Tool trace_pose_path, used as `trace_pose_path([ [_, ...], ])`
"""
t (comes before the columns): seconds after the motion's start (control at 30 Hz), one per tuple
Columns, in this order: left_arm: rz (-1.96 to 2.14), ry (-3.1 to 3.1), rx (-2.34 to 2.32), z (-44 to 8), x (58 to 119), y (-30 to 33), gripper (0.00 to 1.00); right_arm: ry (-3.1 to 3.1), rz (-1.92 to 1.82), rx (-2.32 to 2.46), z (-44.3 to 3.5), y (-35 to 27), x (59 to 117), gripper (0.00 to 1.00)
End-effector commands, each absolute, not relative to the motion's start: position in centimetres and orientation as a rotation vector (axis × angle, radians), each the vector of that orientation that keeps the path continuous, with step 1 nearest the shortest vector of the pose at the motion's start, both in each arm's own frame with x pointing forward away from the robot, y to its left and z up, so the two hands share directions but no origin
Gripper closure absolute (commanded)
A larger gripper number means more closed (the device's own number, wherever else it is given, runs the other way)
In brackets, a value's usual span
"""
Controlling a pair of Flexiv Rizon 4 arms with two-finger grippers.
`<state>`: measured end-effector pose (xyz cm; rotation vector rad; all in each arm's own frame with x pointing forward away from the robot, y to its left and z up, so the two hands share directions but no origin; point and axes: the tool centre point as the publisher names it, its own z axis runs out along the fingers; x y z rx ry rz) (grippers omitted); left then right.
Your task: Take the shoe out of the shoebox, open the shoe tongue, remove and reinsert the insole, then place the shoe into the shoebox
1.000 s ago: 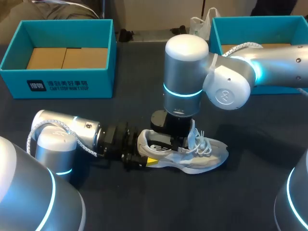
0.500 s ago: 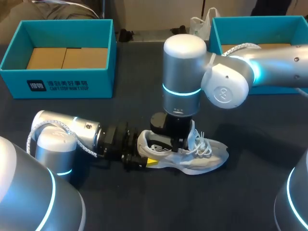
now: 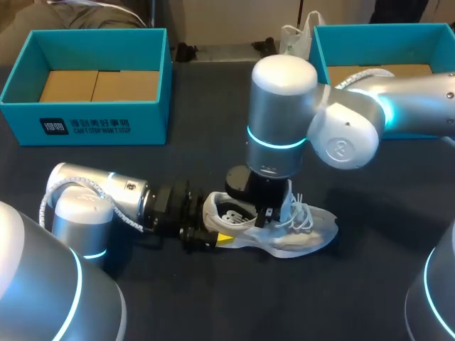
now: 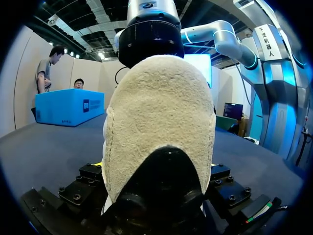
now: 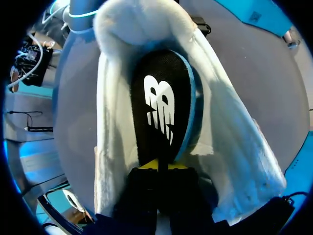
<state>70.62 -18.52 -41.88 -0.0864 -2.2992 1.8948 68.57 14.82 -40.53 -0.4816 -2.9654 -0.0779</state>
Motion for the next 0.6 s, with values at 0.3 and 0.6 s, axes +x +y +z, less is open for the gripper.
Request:
trace_pose_path([
  [0.3, 1.892, -2.302, -0.083, -41.8, 70.9, -18.6, 1.00, -2.953, -0.410, -0.505, -39.1, 12.9, 69.0, 1.00],
  [0.6, 1.892, -2.302, -0.083, -41.8, 70.9, -18.6, 1.00, -2.951, -0.549, -0.465, -38.0, 12.1, 69.8, 1.00],
])
